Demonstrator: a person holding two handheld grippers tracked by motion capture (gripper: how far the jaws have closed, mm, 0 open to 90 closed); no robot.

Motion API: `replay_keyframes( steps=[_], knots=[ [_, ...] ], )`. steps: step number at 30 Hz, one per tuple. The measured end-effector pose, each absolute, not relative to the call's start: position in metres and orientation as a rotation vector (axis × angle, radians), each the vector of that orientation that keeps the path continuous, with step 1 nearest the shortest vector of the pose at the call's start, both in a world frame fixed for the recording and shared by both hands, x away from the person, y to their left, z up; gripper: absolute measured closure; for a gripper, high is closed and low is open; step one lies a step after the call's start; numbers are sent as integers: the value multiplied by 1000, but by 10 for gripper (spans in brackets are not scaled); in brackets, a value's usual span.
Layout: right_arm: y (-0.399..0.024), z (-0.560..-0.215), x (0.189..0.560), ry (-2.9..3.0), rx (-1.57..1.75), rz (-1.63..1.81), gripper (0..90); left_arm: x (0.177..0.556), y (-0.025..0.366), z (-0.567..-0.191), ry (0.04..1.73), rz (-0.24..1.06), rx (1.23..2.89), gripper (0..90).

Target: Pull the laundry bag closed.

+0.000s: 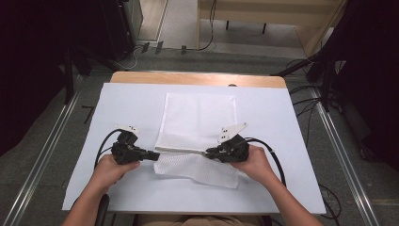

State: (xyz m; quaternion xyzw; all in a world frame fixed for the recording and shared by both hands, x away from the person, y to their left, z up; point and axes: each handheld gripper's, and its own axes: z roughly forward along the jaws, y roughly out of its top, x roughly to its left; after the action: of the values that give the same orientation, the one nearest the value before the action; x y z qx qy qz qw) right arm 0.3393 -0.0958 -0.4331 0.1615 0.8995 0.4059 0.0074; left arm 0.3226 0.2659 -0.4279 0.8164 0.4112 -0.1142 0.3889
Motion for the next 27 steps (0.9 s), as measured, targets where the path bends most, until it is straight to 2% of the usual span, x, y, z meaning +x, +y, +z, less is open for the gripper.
replay_keyframes(
  steps=[27],
  knots=[
    [-109,-438,337,2808,524,1243,823,324,269,-429,1048,-295,2075,893]
  ],
)
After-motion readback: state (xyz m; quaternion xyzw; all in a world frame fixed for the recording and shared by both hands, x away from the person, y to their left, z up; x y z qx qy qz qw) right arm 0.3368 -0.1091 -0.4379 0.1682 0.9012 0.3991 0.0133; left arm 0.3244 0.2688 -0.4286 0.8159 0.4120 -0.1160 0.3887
